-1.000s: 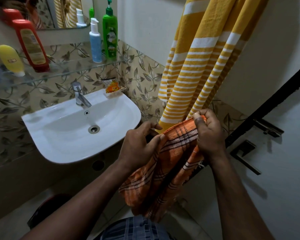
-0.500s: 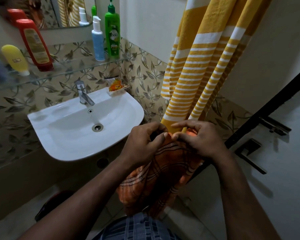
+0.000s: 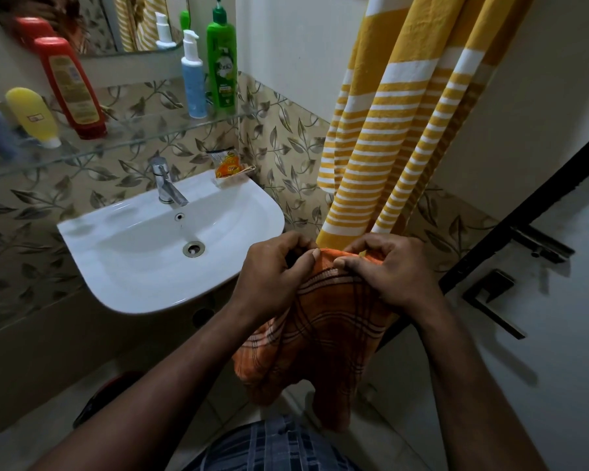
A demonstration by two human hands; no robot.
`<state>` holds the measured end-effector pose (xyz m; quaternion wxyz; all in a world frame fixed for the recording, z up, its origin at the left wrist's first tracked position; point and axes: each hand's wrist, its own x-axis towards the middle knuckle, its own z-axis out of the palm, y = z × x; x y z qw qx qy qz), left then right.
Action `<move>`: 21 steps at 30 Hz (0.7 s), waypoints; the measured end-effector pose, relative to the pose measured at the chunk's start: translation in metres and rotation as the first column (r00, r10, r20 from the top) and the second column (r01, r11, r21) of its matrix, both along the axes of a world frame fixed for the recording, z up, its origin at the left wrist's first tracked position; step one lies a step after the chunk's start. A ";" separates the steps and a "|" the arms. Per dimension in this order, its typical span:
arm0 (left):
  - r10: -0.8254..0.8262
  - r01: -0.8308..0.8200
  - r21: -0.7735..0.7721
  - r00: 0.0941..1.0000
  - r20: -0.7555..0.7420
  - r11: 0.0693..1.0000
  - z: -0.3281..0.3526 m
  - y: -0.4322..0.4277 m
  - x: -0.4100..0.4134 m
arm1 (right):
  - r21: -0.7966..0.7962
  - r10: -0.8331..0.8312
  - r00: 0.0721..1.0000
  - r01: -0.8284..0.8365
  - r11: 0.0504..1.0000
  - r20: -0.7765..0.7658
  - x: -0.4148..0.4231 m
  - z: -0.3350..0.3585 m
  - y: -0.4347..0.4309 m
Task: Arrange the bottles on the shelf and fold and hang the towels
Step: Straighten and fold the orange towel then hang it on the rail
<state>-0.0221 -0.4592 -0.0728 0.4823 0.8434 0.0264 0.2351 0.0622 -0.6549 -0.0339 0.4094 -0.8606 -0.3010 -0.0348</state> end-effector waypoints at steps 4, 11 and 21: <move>-0.033 0.033 0.005 0.999 0.014 0.999 0.001 -0.003 -0.003 | 0.134 -0.075 0.997 0.079 0.988 -0.035 -0.001 -0.005 0.000; -0.043 0.040 0.056 0.998 0.056 0.998 0.002 0.001 -0.003 | 0.156 0.015 0.957 0.031 0.987 -0.289 0.001 0.001 -0.006; -0.036 0.028 0.104 0.996 0.077 0.994 0.002 0.005 -0.004 | 0.373 0.057 0.902 0.119 0.920 -0.428 0.000 0.000 -0.012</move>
